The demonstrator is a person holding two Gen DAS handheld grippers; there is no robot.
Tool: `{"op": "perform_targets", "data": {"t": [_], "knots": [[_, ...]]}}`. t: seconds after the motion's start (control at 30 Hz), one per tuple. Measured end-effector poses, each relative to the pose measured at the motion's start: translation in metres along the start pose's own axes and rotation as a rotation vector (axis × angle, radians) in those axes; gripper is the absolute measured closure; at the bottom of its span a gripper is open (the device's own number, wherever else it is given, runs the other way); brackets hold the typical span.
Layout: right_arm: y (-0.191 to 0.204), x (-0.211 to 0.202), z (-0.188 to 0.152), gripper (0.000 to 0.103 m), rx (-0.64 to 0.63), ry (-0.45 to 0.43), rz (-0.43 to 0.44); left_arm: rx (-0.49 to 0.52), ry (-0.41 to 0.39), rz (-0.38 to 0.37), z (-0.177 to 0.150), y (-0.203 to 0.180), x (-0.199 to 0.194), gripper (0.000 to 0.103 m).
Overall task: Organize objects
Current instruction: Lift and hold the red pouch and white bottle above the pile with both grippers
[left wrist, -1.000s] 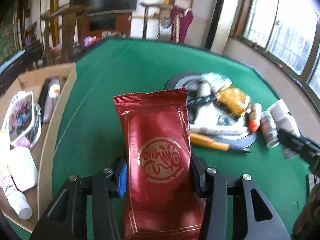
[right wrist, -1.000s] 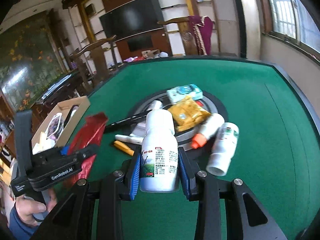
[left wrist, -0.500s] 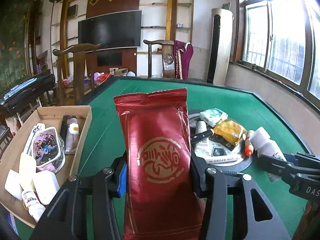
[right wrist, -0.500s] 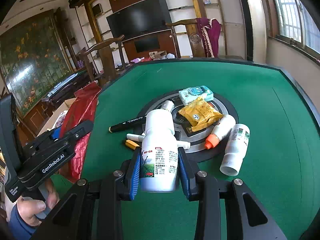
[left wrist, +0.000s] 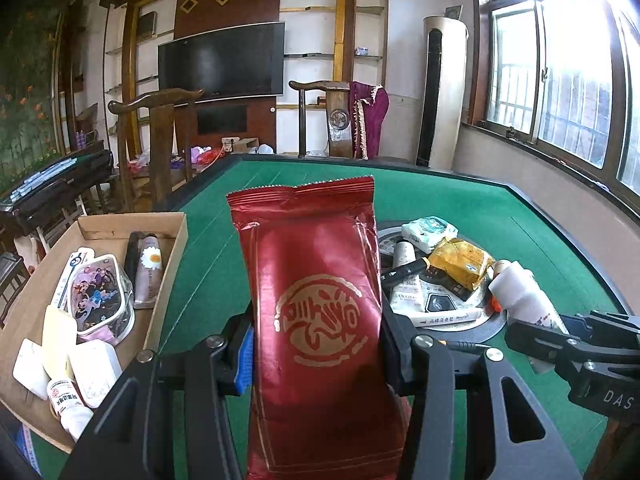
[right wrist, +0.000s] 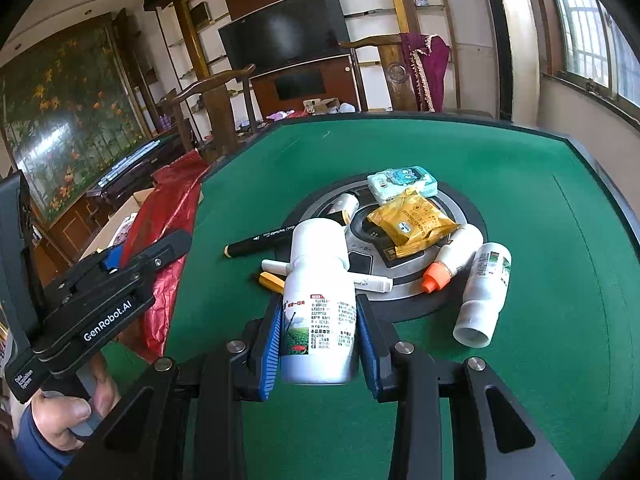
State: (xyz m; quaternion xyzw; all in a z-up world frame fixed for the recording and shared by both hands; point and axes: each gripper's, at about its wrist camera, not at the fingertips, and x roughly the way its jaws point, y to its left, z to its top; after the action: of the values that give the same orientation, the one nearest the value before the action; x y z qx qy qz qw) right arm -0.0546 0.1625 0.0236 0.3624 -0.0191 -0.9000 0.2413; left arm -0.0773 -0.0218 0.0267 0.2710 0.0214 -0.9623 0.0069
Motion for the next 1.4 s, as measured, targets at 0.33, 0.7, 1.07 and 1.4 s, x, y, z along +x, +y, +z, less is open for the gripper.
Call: {"op": "perform_targets", "data": {"t": [0.33,0.7,1.07,1.4], "knots": [[0.0043,0.0032,0.0007,0.066,-0.019,0.002,0.002,-0.003,-0.004,-0.007,0.0007,0.0016,-0.0002,0.054],[0.0071,0.0052,-0.0019,0.066,-0.022,0.009,-0.010,-0.015,0.005,-0.019,0.0012,0.0050,-0.0005,0.054],[0.0060,0.0059,-0.0019,0.066,-0.023,0.014,-0.022,-0.010,0.004,-0.015,0.0009,0.0054,-0.0005,0.054],[0.0068,0.0067,-0.0046,0.066,-0.030,0.024,-0.026,-0.007,0.009,-0.009,0.0008,0.0051,-0.0019,0.054]]}}
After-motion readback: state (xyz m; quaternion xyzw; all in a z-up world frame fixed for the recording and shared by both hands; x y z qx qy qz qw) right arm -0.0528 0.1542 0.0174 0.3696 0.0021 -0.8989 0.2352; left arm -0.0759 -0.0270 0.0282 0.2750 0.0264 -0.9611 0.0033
